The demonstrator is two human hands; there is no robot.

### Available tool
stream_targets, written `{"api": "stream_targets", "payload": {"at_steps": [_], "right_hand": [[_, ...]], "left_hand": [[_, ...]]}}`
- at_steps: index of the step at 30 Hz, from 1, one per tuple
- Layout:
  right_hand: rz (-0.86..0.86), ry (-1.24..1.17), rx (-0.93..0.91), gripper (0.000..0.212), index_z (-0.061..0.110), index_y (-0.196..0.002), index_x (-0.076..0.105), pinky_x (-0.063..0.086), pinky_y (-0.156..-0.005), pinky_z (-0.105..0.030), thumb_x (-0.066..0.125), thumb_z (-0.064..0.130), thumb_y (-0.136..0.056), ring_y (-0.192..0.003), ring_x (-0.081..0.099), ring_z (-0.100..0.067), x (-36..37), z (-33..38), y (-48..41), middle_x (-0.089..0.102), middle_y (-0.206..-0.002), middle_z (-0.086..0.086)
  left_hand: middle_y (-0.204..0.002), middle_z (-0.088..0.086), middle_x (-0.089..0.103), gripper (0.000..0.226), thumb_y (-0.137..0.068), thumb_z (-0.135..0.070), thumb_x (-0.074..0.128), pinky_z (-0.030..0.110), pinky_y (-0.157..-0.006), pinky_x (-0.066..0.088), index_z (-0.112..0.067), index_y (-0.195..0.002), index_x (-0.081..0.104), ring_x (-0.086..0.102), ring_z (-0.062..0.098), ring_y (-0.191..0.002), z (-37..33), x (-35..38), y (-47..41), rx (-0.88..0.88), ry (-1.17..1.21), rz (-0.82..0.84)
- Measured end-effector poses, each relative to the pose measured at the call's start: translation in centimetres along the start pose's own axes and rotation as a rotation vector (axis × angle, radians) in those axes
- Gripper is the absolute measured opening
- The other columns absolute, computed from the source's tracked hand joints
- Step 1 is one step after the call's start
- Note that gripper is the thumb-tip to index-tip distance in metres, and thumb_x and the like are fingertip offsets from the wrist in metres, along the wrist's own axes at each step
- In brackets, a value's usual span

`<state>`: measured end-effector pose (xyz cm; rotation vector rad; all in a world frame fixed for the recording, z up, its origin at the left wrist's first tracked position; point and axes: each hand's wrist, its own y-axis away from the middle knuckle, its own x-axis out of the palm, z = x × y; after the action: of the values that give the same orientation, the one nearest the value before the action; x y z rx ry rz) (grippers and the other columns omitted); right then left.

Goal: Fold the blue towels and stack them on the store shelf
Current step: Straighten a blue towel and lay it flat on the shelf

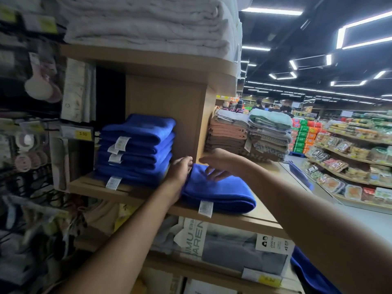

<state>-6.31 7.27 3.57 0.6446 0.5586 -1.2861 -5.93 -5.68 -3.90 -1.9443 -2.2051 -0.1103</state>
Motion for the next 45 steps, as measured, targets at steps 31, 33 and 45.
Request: {"api": "stream_targets", "payload": {"at_steps": [31, 33, 45], "right_hand": [[-0.226, 0.699, -0.036, 0.068, 0.031, -0.150, 0.040, 0.026, -0.120, -0.044, 0.026, 0.070, -0.096, -0.148, 0.030, -0.025, -6.2, -19.7, 2.9, 0.036, -0.161, -0.002], [-0.230, 0.691, -0.054, 0.069, 0.031, -0.149, 0.040, 0.029, -0.118, -0.044, 0.024, 0.070, -0.094, -0.146, 0.034, -0.024, -6.1, -19.6, 3.0, 0.039, -0.158, 0.000], [-0.242, 0.708, -0.069, 0.069, 0.035, -0.154, 0.031, 0.023, -0.120, -0.042, 0.023, 0.071, -0.096, -0.149, 0.025, -0.018, -6.2, -19.7, 3.1, 0.030, -0.163, 0.005]], "left_hand": [[-0.169, -0.002, -0.010, 0.071, -0.090, -0.078, 0.013, 0.065, -0.116, -0.013, -0.051, -0.156, 0.006, -0.011, 0.035, -0.154, 1.0, 8.2, 3.3, 0.072, -1.587, 0.365], [-0.169, -0.002, -0.010, 0.072, -0.090, -0.078, 0.012, 0.067, -0.115, -0.013, -0.051, -0.156, 0.005, -0.010, 0.036, -0.154, 1.3, 8.8, 1.6, 0.081, -1.622, 0.365], [-0.169, 0.004, -0.009, 0.085, -0.080, -0.083, 0.002, 0.061, -0.120, 0.002, -0.047, -0.157, -0.003, -0.004, 0.036, -0.155, 2.8, 12.8, -14.1, 0.092, -1.775, 0.501]]}}
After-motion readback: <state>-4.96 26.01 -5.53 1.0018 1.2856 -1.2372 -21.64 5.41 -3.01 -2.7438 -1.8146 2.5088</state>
